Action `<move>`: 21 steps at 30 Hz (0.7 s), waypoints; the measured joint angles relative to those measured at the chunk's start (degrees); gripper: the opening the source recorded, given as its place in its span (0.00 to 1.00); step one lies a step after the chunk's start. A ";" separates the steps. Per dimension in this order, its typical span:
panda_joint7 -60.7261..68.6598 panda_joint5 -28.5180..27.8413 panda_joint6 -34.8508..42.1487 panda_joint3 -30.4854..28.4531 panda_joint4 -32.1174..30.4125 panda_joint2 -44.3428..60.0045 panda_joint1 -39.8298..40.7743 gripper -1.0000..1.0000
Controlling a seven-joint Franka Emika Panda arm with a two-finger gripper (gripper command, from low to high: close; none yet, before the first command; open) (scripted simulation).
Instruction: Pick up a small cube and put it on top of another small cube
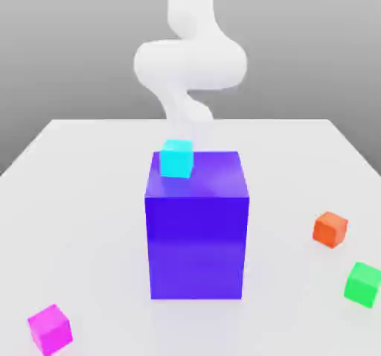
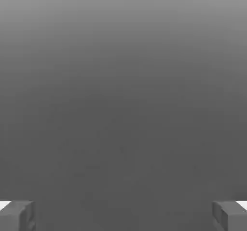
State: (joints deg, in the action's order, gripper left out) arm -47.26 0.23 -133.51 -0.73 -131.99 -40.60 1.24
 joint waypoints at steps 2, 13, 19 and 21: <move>-1.20 0.19 -1.46 -0.65 -0.18 4.42 1.03 0.50; -7.00 1.77 -9.02 -4.49 -1.08 27.33 6.13 0.50; -9.70 3.30 -13.12 -6.98 -1.57 39.82 9.16 0.50; -10.47 3.98 -14.49 -7.41 -1.73 44.00 10.35 0.50</move>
State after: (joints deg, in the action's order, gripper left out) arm -57.73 4.21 -147.99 -8.14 -133.72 3.40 11.60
